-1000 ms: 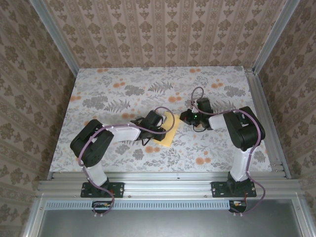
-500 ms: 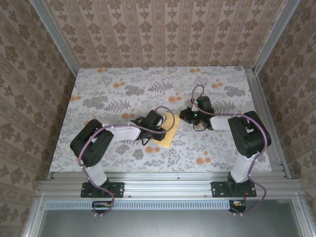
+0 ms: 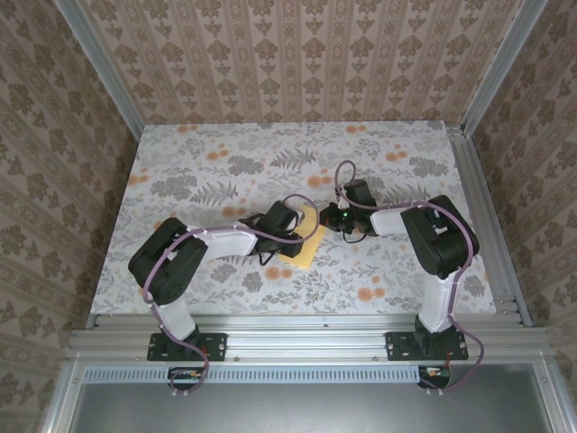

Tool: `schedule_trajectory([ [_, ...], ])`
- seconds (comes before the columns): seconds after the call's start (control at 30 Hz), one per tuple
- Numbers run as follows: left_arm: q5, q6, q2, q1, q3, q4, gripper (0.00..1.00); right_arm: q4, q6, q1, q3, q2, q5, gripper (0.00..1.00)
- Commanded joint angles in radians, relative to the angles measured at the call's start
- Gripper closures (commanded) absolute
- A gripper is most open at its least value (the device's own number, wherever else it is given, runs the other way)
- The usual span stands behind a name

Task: Fold a paper plane with a square sheet of paper (pick it up from the middle)
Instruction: First fold in half a square sheet of paper at the center of the table.

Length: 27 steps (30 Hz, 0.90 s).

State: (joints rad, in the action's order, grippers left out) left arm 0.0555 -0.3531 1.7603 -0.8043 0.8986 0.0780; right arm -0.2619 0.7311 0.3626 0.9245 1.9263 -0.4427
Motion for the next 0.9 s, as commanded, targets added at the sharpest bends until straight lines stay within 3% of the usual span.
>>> schedule_trajectory([
  [0.0,-0.006,-0.001,0.058,0.002,-0.078,0.243,0.68,0.033,-0.054,-0.029,0.018,0.052,0.042,0.93],
  [0.27,-0.006,-0.003,0.047,0.002,-0.099,0.252,0.68,-0.003,-0.061,-0.107,0.007,0.077,0.032,0.93],
  [0.63,0.022,-0.023,0.041,0.002,-0.092,0.237,0.68,0.002,-0.067,-0.13,0.042,0.074,0.001,0.93],
  [0.87,0.049,-0.029,0.057,-0.001,-0.054,0.215,0.68,0.143,-0.098,-0.129,0.069,-0.003,0.013,0.92],
])
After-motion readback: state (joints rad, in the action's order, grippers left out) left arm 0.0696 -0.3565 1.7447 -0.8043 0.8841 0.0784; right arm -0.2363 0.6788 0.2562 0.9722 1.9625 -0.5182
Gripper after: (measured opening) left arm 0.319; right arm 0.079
